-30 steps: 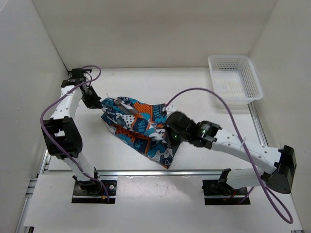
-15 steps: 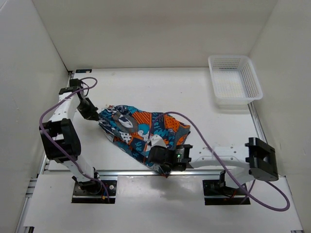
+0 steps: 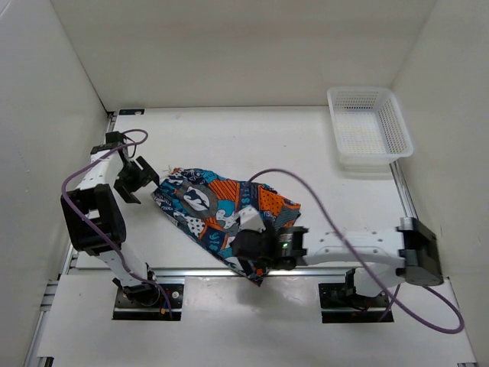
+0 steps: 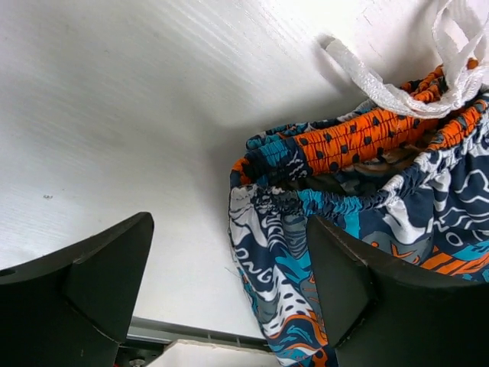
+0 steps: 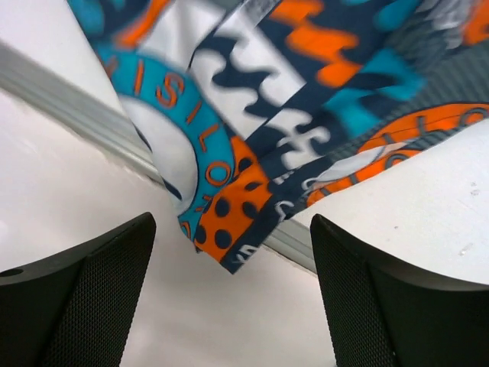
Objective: Fold and stack the shorts
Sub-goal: Fold the shorts
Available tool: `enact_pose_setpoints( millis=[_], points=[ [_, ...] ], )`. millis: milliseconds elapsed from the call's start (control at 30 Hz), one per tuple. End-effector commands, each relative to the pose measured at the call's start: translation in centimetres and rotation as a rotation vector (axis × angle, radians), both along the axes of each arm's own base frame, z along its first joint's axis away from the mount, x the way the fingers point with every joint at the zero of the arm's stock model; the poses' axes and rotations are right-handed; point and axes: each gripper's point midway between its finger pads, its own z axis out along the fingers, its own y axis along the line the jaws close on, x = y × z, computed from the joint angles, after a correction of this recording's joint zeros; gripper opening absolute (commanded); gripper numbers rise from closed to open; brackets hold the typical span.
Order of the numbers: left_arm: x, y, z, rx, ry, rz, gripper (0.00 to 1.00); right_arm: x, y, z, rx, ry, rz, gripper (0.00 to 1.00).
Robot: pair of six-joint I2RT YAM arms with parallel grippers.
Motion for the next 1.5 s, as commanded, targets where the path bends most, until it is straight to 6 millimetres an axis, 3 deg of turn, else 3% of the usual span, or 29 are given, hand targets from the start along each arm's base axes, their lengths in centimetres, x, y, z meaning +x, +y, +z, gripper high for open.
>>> enact_pose_setpoints(
  millis=[0, 67, 100, 133, 200, 333, 367, 433, 533, 567, 667, 700, 800, 867, 900, 933, 967, 1000, 1033, 1133, 1267, 1300, 1367, 1400, 1467],
  points=[
    [0.1, -0.2, -0.3, -0.005, -0.026, -0.005, 0.91, 2.0, -2.1, 2.7, 0.143, 0.040, -0.190, 0.86],
    [0.0, -1.0, -0.9, -0.030, -0.028, -0.020, 0.95, 2.1, -2.9, 3.3, 0.247, 0.104, -0.251, 0.86],
    [0.5, -0.9, -1.2, -0.027, -0.041, -0.020, 0.98, 3.0, -3.7, 2.0, 0.286, 0.145, -0.333, 0.88],
    [0.4, -1.5, -1.9, -0.041, -0.029, -0.033, 1.00, 2.3, -3.7, 2.3, 0.353, 0.219, -0.332, 0.88],
    [0.8, -1.4, -2.7, -0.042, -0.024, -0.033, 1.00, 3.4, -5.0, 0.7, 0.391, 0.285, -0.411, 0.93],
    [2.4, -1.5, -4.0, -0.069, -0.006, -0.038, 0.97, 4.9, -5.9, -0.1, 0.478, 0.379, -0.462, 0.93],
    [3.2, -1.5, -3.4, -0.072, -0.032, -0.041, 0.95, 6.2, -6.5, -0.3, 0.505, 0.387, -0.504, 0.94],
    [3.7, -1.4, -3.4, -0.072, -0.033, -0.041, 0.84, 6.4, -6.9, -1.7, 0.522, 0.446, -0.526, 0.94],
    [4.7, -1.2, -3.1, -0.071, -0.051, -0.031, 0.66, 8.4, -7.6, -3.2, 0.587, 0.458, -0.578, 0.91],
    [5.0, -1.1, -3.1, -0.070, -0.054, -0.031, 0.52, 8.9, -7.7, -3.5, 0.604, 0.465, -0.592, 0.91],
    [5.6, -1.4, -3.4, -0.074, -0.048, -0.031, 0.34, 9.9, -7.2, -5.0, 0.567, 0.475, -0.576, 0.82],
    [5.5, -1.4, -3.9, -0.077, -0.033, -0.031, 0.23, 10.2, -7.2, -6.0, 0.539, 0.487, -0.594, 0.77],
    [5.6, -1.6, -4.4, -0.088, -0.022, -0.032, 0.10, 11.7, -5.9, -6.4, 0.552, 0.471, -0.568, 0.68],
    [5.6, -1.6, -4.4, -0.088, -0.021, -0.032, 0.10, 12.9, -5.3, -6.2, 0.529, 0.444, -0.553, 0.60],
    [5.6, -1.6, -4.4, -0.088, -0.021, -0.032, 0.10, 13.2, -5.2, -7.1, 0.501, 0.455, -0.569, 0.54],
    [5.6, -1.6, -4.4, -0.088, -0.021, -0.032, 0.10, 13.7, -5.3, -7.5, 0.482, 0.442, -0.572, 0.37],
    [5.6, -1.4, -4.5, -0.080, -0.020, -0.030, 0.10, 15.0, -5.2, -7.2, 0.480, 0.423, -0.583, 0.26],
    [5.6, -1.0, -4.5, -0.080, -0.020, -0.019, 0.10, 15.9, -6.1, -8.4, 0.442, 0.430, -0.625, 0.07],
    [5.6, -1.0, -4.5, -0.082, -0.019, -0.009, 0.10, 16.7, -6.6, -8.7, 0.425, 0.423, -0.648, 0.00],
    [5.1, -0.7, -4.4, -0.086, -0.015, 0.015, 0.10, 20.5, -9.2, -9.0, 0.384, 0.387, -0.729, 0.00],
    [3.9, -0.8, -3.8, -0.096, -0.021, 0.031, 0.10, 25.6, -11.0, -8.0, 0.323, 0.329, -0.738, 0.00],
    [3.7, -0.9, -3.6, -0.095, -0.024, 0.031, 0.10, 28.1, -10.7, -7.3, 0.323, 0.298, -0.728, 0.00],
    [3.5, -1.0, -3.0, -0.094, -0.040, 0.039, 0.10, 29.7, -11.0, -7.3, 0.280, 0.295, -0.709, 0.00],
    [3.2, -1.0, -2.9, -0.095, -0.038, 0.039, 0.10, 30.3, -10.9, -8.2, 0.256, 0.312, -0.703, 0.00],
    [3.3, -1.0, -2.3, -0.088, -0.058, 0.029, 0.10, 32.6, -10.3, -6.5, 0.255, 0.277, -0.689, 0.01]
  ],
)
